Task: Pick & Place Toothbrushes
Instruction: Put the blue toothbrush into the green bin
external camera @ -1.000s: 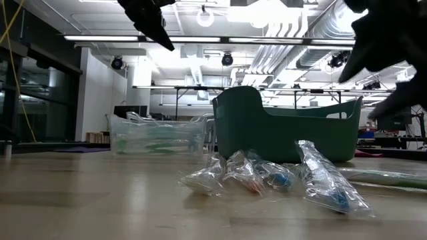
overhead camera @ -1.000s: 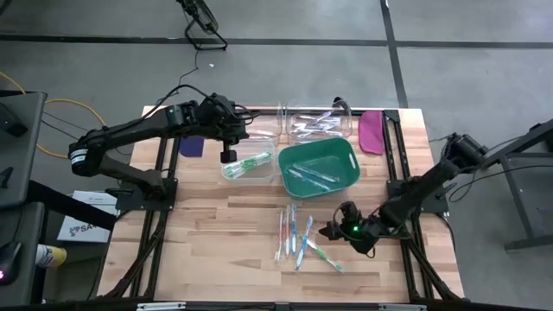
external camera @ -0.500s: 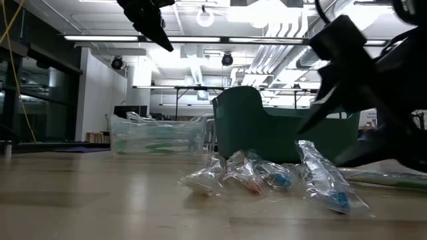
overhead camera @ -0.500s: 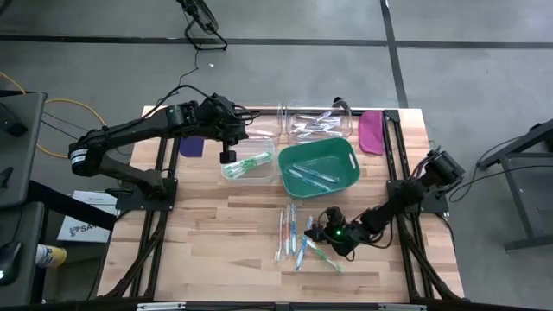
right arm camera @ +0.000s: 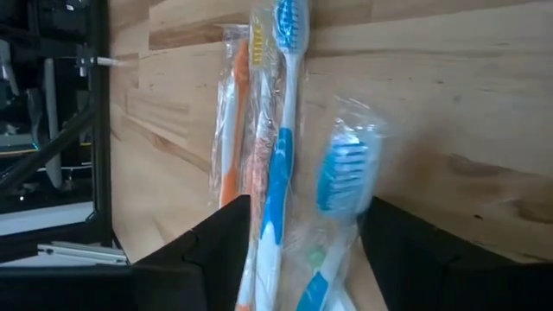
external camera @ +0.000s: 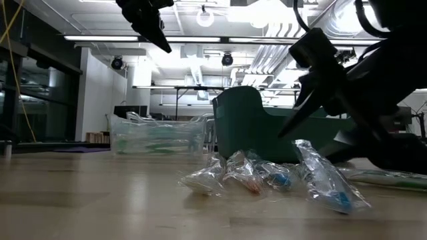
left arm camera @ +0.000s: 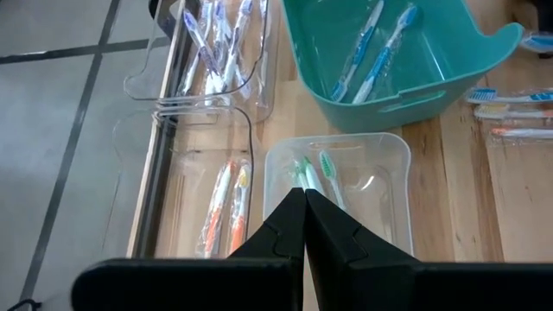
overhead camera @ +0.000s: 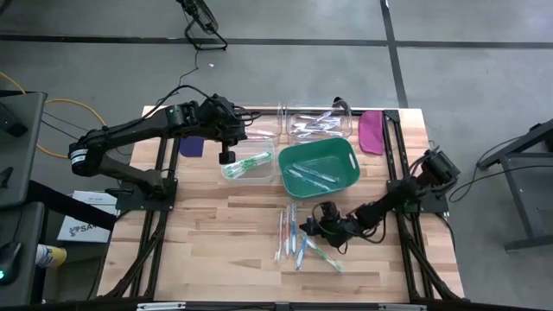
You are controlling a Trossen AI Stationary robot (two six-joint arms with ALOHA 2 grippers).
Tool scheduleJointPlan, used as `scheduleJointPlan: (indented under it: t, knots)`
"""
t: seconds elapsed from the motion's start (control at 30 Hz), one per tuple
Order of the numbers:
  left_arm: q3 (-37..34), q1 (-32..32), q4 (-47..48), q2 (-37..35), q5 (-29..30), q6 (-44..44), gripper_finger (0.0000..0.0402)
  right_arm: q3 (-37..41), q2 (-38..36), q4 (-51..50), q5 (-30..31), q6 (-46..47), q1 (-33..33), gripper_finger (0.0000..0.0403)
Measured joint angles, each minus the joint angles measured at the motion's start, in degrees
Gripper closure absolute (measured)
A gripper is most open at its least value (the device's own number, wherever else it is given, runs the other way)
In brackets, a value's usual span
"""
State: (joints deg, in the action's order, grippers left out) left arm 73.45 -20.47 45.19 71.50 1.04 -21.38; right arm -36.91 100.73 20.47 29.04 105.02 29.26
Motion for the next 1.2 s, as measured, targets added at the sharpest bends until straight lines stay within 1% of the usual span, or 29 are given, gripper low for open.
scheduleJointPlan:
  t: [0.07, 0.3, 0.53, 0.7, 0.8, 1.03, 1.2]
  knots:
    - [0.0, 0.0, 0.0, 0.0, 0.0, 0.02, 0.0398, 0.0, 0.0, -0.02, -0.86, -0.23, -0.47, 0.0215]
    - [-0.01, -0.01, -0.02, -0.06, 0.02, 0.02, 0.0398, 0.0, 0.0, -0.02, -0.81, -0.27, -0.56, 0.0302]
    - [-0.09, 0.0, -0.01, -3.08, 0.32, 0.02, 0.0398, 0.04, -0.6, -0.08, -0.59, -1.15, -0.53, 0.039]
    - [-0.09, 0.03, 0.2, -5.74, 0.87, -1.3, 0.0398, 0.07, -2.59, 2.36, -0.51, -4.48, -0.55, 0.0399]
    - [-0.09, 1.3, 0.17, -7.49, 1.09, -1.35, 0.0398, 0.07, -4.61, 4.8, -0.66, -7.68, -0.53, 0.04]
    - [-0.04, 5.56, 0.17, -11.96, 1.27, -3.98, 0.0398, 0.0, -13.06, 6.41, -0.08, -17.02, -0.83, 0.04]
    - [-0.04, 8.66, 0.12, -14.46, 2.26, -4.33, 0.0398, 0.0, -20.02, 6.91, 0.35, -26.33, -1.83, 0.04]
